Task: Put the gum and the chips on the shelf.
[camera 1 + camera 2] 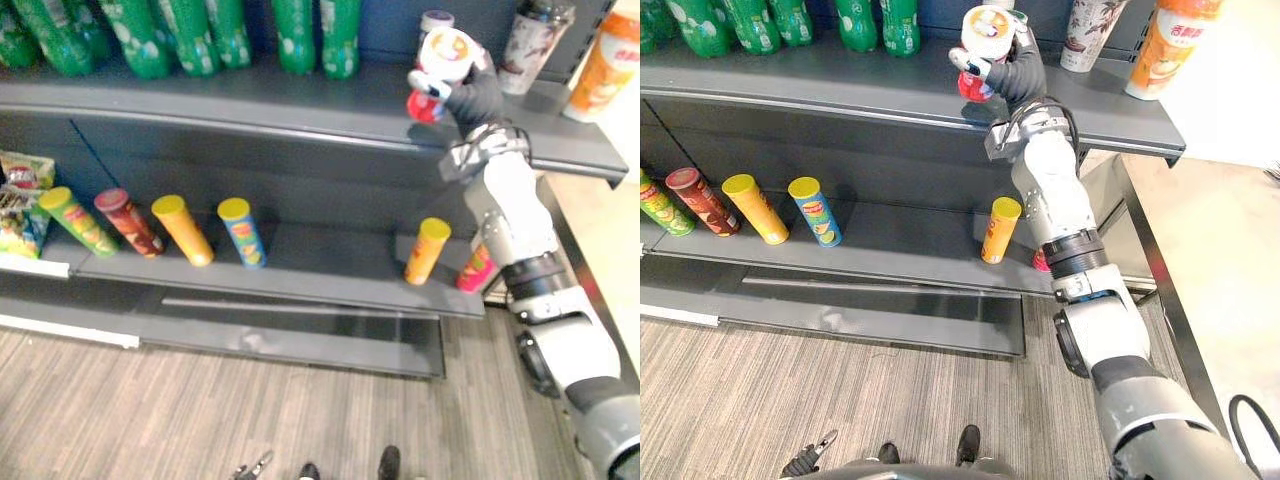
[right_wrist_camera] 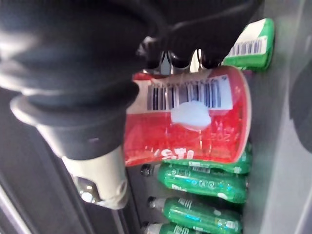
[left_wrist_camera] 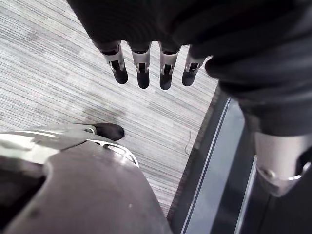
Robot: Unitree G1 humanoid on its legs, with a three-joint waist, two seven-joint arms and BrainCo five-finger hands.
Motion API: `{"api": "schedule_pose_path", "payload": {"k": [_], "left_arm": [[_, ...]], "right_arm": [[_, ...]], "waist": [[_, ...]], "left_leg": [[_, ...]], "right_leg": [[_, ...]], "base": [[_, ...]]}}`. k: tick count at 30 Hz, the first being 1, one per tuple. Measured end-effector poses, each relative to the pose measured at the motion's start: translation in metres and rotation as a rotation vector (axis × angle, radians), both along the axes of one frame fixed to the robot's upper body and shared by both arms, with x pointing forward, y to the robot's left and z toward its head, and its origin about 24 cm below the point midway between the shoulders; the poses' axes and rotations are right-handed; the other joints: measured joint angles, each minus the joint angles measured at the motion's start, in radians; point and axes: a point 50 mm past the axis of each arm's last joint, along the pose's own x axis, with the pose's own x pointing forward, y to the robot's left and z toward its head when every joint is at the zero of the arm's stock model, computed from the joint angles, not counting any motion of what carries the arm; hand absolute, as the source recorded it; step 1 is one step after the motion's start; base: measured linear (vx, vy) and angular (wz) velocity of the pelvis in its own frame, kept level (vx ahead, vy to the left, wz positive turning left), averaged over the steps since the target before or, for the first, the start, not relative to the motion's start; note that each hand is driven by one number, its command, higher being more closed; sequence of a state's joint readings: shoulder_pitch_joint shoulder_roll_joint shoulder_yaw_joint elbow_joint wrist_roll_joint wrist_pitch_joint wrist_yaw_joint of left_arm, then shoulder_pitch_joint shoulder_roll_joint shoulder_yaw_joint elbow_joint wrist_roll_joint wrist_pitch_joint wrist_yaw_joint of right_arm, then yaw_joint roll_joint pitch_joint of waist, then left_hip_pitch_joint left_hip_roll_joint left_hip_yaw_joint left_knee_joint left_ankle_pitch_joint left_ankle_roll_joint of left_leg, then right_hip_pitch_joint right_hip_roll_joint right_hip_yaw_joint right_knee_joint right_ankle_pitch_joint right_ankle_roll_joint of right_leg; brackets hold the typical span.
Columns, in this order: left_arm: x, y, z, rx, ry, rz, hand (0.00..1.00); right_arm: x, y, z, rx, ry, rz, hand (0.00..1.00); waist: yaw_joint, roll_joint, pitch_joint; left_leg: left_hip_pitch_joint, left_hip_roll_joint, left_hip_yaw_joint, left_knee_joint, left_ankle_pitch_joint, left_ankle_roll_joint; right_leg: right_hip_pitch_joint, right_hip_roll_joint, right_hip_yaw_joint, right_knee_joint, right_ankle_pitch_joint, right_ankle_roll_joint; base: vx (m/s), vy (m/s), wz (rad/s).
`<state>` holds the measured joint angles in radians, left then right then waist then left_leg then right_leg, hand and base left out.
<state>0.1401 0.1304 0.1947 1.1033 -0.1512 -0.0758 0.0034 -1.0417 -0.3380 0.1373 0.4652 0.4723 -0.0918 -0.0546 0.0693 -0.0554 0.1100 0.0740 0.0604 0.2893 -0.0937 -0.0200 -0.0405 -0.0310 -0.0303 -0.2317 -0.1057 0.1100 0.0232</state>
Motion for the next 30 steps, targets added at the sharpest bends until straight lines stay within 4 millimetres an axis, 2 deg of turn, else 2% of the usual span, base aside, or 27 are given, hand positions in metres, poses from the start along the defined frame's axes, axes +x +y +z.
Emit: {"api": "schedule_pose_path", "payload": {"k": [8,21,22,30], "left_arm": [[0.007,0.000,0.001,0.001,-0.016,-0.008,0.00],[0.013,0.000,0.002,0.003,-0.035,-0.012,0.00],[0.013,0.000,0.003,0.004,-0.040,-0.012,0.00],[0.016,-0.002,0.004,0.004,-0.057,-0.016,0.00]], "right_arm": [[0.007,-0.008,0.004,0.003,0.021,-0.050,1.00],[0.010,-0.012,0.005,-0.063,0.020,-0.097,1.00],[0.010,-0.013,0.005,-0.060,0.015,-0.097,0.00],[0.009,-0.020,0.003,-0.034,0.019,-0.111,0.00]], "waist": [[0.000,0.004,0.034],[0.001,0.005,0.037],[0.001,0.006,0.040],[0.003,0.004,0.045]], "left_leg": [[-0.003,0.001,0.001,0.000,-0.001,-0.001],[-0.002,-0.001,0.008,0.000,-0.003,-0.003],[-0.001,-0.001,0.010,-0.001,-0.003,-0.003],[0.015,-0.003,0.030,-0.006,-0.011,-0.009]], "right_leg": [[-0.005,0.001,0.002,0.000,0.000,0.000],[-0.009,0.002,0.016,0.000,0.000,0.000],[-0.009,0.001,0.018,0.000,0.000,0.000],[0.004,0.000,0.025,0.000,-0.001,0.001]], "base": [[0.00,0.000,0.00],[0.00,0.000,-0.01],[0.00,0.003,-0.03],[0.00,0.004,-0.02]]}}
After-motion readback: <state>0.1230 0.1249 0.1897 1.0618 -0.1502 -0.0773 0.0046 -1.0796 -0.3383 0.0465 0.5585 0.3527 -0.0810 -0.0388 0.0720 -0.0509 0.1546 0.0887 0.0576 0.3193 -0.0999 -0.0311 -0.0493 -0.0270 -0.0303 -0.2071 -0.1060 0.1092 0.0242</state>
